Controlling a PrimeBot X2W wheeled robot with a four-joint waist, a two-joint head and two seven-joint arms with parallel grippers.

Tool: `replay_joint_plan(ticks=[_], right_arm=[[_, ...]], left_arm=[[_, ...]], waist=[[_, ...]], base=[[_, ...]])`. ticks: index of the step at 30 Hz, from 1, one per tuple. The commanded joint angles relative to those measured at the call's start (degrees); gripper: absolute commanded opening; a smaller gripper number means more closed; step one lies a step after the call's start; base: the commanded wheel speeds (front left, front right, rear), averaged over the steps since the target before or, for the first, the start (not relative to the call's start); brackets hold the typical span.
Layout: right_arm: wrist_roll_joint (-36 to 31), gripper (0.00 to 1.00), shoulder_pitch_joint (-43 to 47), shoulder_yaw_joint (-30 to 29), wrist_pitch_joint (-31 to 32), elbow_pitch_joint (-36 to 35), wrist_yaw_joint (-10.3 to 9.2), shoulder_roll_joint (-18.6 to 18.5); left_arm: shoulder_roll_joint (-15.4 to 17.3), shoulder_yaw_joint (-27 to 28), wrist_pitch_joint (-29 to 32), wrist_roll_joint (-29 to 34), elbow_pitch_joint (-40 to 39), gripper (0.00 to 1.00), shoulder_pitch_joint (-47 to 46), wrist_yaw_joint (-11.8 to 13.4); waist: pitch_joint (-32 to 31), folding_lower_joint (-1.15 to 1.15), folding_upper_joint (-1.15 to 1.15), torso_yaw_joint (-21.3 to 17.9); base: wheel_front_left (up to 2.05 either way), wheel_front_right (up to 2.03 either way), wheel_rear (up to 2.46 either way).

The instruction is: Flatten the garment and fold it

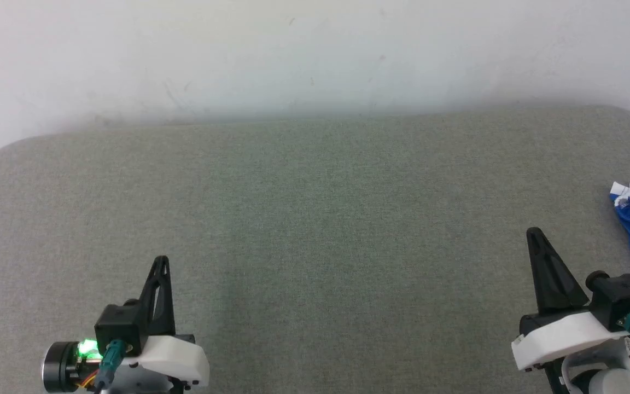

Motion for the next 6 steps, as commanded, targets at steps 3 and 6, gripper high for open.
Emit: replay_joint_plan(ticks=[3, 6], right_arm=[[-0.71, 0.00, -0.20, 0.12, 0.48, -0.29, -0.06, 0.27], [-0.86, 0.00, -0.22, 0.22, 0.83, -0.31, -0.06, 0.29]], left_arm=[[-0.25, 0.37, 0.47, 0.71, -0.31, 0.00, -0.85, -0.58], [-0.38, 0.46, 0.82, 0.78, -0.37, 0.00, -0.90, -0.81]], waist=[[-0.07, 0.00, 0.00, -0.03], [-0.14, 0.00, 0.00, -0.05]], base=[[0.00, 0.00, 0.00], [0.00, 0.00, 0.00]])
